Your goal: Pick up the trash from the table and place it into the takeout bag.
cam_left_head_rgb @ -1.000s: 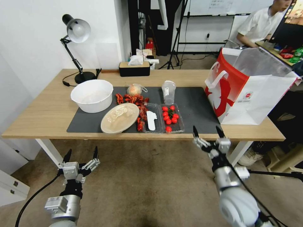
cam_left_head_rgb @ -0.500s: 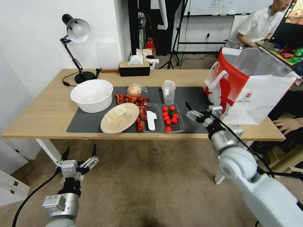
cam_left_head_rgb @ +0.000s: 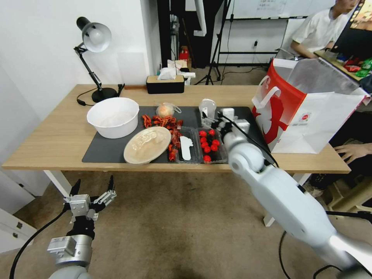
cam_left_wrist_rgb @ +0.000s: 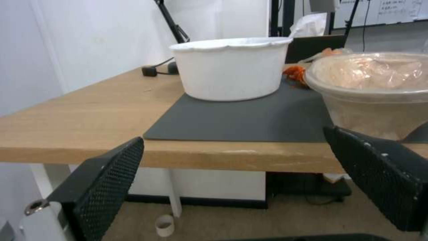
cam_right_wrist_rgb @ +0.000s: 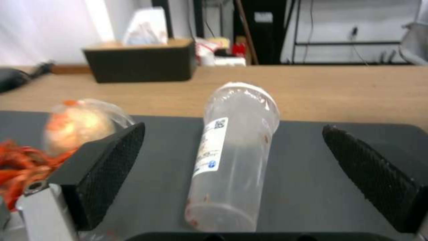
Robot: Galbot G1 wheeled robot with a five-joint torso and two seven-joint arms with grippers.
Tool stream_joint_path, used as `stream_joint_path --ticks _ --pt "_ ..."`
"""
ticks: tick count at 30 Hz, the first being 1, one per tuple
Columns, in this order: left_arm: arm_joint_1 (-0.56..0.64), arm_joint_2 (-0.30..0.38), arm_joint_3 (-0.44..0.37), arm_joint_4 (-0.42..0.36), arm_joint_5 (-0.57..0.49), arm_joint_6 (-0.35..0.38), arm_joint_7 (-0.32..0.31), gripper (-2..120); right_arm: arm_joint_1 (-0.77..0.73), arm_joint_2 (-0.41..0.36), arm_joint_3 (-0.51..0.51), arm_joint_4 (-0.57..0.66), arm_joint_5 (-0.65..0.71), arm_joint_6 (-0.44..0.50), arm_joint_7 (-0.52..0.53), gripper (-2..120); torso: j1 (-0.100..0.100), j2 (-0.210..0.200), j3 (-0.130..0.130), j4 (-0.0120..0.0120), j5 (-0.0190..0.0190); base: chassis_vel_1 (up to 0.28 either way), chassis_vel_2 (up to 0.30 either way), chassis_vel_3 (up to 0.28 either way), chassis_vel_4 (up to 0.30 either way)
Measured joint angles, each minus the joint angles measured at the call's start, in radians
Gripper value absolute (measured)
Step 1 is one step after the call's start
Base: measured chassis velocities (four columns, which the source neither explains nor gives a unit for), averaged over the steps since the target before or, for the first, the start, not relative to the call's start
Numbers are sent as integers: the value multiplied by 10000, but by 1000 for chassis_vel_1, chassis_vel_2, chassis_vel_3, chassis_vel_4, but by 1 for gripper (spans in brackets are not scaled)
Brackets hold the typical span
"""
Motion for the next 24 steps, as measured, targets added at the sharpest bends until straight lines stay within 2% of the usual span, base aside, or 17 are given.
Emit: stream_joint_path --ticks 1,6,9,24 --pt "-9 -32 1 34 0 2 -1 100 400 291 -170 -572 208 -346 359 100 0 -1 0 0 5 0 0 0 0" --pt "-47 -54 4 104 8 3 -3 100 981 852 -411 -1588 751 -974 1074 100 0 -1 0 0 5 0 0 0 0" --pt "-76 -52 4 109 9 3 -3 100 1185 1128 -481 -2075 854 -1089 1141 100 1 -1 0 -1 3 0 0 0 0" --pt "-36 68 -127 173 -107 -27 -5 100 1720 2087 -397 -3192 958 -1644 1752 100 0 1 -1 1 3 0 0 0 0"
